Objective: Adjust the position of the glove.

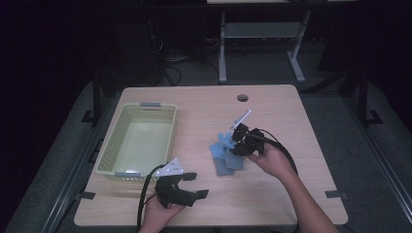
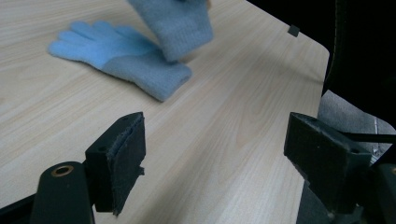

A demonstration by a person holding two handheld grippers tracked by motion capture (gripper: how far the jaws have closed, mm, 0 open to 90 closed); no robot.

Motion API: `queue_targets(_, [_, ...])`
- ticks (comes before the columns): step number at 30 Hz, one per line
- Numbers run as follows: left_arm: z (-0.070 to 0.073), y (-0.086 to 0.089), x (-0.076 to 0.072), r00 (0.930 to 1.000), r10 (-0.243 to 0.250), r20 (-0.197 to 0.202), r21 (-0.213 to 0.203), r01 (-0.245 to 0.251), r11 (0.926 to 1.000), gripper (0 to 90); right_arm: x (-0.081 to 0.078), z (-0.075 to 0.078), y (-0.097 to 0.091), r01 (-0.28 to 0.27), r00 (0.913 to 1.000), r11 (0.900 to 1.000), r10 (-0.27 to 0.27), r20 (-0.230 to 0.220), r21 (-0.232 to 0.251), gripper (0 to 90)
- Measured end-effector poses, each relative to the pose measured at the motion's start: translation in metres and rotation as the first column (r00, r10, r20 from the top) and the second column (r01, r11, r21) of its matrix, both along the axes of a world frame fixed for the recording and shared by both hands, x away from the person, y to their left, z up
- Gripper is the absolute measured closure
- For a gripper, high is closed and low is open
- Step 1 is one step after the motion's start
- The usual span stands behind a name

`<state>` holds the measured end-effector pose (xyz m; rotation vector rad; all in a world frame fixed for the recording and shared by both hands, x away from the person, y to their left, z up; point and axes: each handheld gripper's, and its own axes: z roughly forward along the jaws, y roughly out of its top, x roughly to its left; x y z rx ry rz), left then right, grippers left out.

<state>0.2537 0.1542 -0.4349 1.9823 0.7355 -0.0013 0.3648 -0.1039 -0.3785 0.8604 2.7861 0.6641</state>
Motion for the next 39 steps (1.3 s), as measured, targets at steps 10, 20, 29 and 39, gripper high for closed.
queue_targets(10, [0.000,0.001,0.000,1.0000,0.005,-0.005,-0.012,-0.005,0.9999,20.5,0.007,-0.013,0.019,-0.027,0.9987,0.9996,0.028,-0.042,0.003,80.0])
queue_targets(20, [0.000,0.001,0.001,1.0000,0.005,-0.009,-0.015,-0.005,0.9999,20.5,0.011,-0.007,0.025,-0.038,0.9957,0.9975,0.043,-0.082,0.060,79.9])
queue_targets(29, [0.000,0.002,0.000,0.9999,0.008,-0.012,-0.018,-0.008,0.9998,20.5,0.013,-0.022,0.030,-0.002,0.9925,0.9982,0.009,-0.122,0.060,78.8])
queue_targets(39, [0.000,0.002,0.001,0.9999,0.011,-0.013,-0.024,-0.011,0.9997,20.5,0.015,-0.038,0.029,0.021,0.9928,0.9997,-0.019,-0.118,0.016,65.7])
